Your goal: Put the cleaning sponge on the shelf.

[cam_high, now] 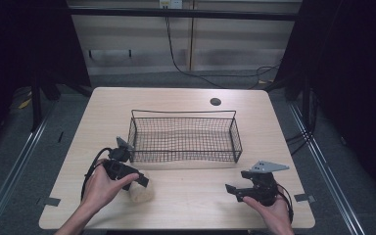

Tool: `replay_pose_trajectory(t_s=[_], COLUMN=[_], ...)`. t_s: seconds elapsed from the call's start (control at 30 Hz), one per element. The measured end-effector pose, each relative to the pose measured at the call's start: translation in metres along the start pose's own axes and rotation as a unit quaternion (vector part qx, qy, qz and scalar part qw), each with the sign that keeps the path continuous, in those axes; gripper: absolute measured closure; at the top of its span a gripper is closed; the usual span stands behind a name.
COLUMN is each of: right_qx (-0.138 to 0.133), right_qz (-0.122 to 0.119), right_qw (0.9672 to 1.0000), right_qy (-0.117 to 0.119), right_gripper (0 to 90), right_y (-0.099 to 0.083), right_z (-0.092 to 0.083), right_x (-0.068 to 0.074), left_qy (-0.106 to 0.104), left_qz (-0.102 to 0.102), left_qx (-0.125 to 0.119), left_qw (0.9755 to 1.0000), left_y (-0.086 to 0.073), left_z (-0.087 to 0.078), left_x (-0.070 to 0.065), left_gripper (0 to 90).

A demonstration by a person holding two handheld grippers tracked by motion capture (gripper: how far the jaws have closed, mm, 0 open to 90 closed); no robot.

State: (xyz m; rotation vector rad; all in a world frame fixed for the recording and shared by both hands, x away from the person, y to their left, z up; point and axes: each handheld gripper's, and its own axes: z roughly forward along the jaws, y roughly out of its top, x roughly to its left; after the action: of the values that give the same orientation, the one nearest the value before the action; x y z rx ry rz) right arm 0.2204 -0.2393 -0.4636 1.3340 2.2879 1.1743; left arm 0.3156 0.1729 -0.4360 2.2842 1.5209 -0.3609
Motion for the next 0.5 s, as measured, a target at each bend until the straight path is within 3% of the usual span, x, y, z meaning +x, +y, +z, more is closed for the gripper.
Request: replay_pose_trajectory(t_s=[0.2, 0.3, 0.47, 0.5], right_qx=[0.000, 0.000, 0.000, 0.000], right_qz=[0.000, -0.002, -0.002, -0.002], right_qw=[1.0000, 1.0000, 1.0000, 1.0000], right_qy=[0.000, 0.000, 0.000, 0.000], right_gripper=[19.1, 19.1, 19.1, 19.1], right_y=[0.000, 0.000, 0.000, 0.000], right_z=[0.000, 0.000, 0.000, 0.000], right_x=[0.000, 0.000, 0.000, 0.000], left_qy=[0.006, 0.015, 0.023, 0.023], left_qz=[0.003, 0.014, 0.061, 0.061], left_qx=[0.010, 0.024, 0.039, 0.039], left_qw=[0.9999, 0.9995, 0.9971, 0.9971], left_y=[0.008, 0.011, 0.013, 0.013], left_z=[0.007, 0.010, 0.015, 0.015], left_x=[-0.003, -0.008, -0.012, -0.012], left_gripper=[20.0, 23.1, 24.5, 24.5])
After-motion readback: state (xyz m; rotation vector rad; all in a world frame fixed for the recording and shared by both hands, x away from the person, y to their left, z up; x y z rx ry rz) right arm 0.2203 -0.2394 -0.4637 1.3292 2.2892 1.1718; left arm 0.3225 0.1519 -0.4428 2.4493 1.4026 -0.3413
